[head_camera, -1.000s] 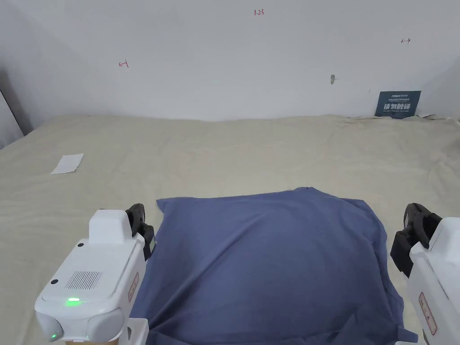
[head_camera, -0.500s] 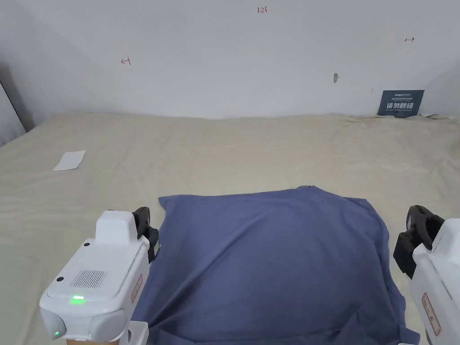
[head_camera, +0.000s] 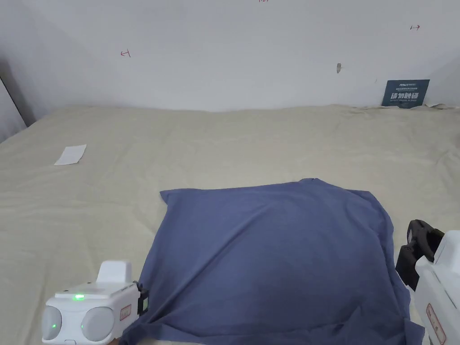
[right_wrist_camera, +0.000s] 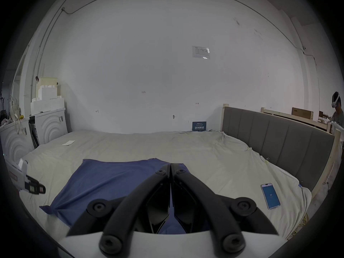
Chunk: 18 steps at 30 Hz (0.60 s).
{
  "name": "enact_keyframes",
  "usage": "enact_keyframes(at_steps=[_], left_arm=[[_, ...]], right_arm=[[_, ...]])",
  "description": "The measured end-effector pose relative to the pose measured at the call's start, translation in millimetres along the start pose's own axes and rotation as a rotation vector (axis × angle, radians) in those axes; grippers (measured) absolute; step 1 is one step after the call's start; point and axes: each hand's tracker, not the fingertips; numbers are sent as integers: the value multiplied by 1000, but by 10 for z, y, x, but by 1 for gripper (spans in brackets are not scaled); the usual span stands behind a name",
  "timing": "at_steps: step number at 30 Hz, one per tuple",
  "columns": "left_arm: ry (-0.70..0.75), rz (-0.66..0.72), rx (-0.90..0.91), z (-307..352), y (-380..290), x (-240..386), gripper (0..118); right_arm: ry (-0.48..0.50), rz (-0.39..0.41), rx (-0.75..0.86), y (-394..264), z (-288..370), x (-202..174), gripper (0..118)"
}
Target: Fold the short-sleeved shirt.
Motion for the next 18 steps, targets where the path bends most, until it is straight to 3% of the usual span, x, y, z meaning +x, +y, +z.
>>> enact_keyframes(at_steps=[6, 8, 9, 10, 12, 16, 18], left_arm=[[-2, 49, -116, -205, -314, -163, 3], [-12, 69, -130, -215, -379, -204, 24], [-13, 82, -133, -221, -397, -223, 41], [-12, 94, -144, -235, -407, -236, 69], [-10, 96, -161, -271, -432, -252, 96], [12, 46, -184, -312, -470, -222, 98], [16, 30, -209, -362, -479, -224, 90]], right_arm=[[38, 11, -61, -79, -7, -19, 0], [11, 26, -78, -101, -21, -8, 0], [16, 25, -81, -107, -20, -10, 0], [15, 25, -85, -116, -24, -7, 0], [21, 45, -79, -133, -34, -4, 0], [26, 8, -90, -189, -66, 53, 0], [26, 6, -95, -226, -80, 95, 0]])
